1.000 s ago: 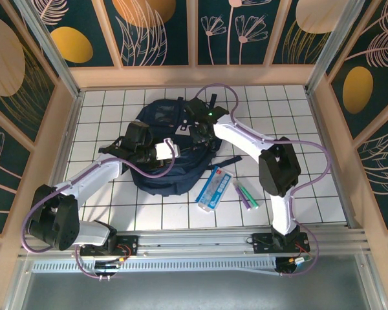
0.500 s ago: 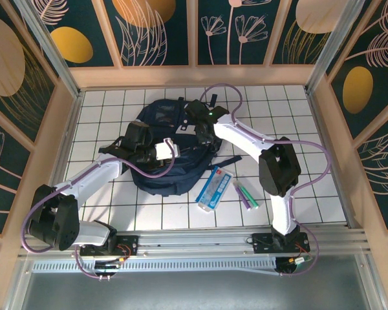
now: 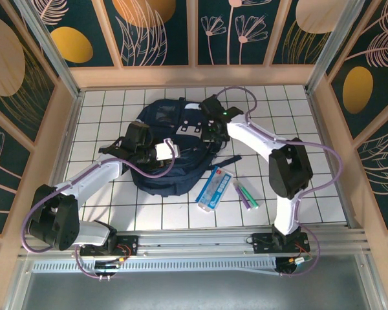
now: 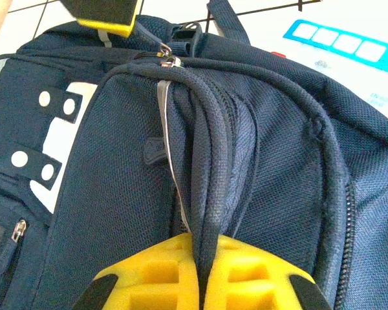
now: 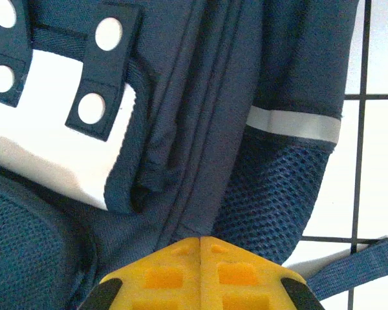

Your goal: Pack the student bag

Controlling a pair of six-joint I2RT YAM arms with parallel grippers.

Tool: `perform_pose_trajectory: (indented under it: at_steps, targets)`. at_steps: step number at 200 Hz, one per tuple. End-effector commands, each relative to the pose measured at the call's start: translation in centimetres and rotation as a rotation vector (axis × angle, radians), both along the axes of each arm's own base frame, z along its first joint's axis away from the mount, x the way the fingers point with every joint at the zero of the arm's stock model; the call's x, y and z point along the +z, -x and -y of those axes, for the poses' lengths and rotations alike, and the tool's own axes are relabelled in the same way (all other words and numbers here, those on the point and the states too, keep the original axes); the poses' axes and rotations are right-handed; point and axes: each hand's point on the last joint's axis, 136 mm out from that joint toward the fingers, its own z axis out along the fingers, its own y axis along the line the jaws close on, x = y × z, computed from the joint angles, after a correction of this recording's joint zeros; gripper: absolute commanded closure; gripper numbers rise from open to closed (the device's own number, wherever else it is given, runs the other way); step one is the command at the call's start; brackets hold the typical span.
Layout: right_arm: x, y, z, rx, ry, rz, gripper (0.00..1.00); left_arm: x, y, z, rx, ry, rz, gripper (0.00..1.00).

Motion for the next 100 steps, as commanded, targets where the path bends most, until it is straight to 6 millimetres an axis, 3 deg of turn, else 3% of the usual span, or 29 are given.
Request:
perform_pose_trajectory:
  at_steps: [1, 12, 18, 71, 100]
  targets:
    - [0.4, 1.1, 0.8, -0.017, -0.122, -0.064, 0.95, 1.9, -0.4, 1.1, -0.035, 0.075, 0.049, 1.0]
    - [0.2, 1.8, 0.2, -0.001, -0.166, -0.09, 0.91, 2.0, -0.4, 1.1, -0.034, 0.078, 0.049, 1.0]
    - [0.0, 1.3, 1.2, -0.028, -0.186, -0.099, 0.89, 1.9, -0.4, 1.1, -0.033, 0.079, 0.047, 1.0]
    - [-0.7, 1.4, 1.4, -0.033, -0.201, -0.11, 0.79, 2.0, -0.5, 1.2, -0.029, 0.087, 0.038, 1.0]
    - [0.4, 1.1, 0.6, -0.009, -0.254, -0.083, 0.71, 1.7, -0.4, 1.1, -0.026, 0.083, 0.032, 1.0]
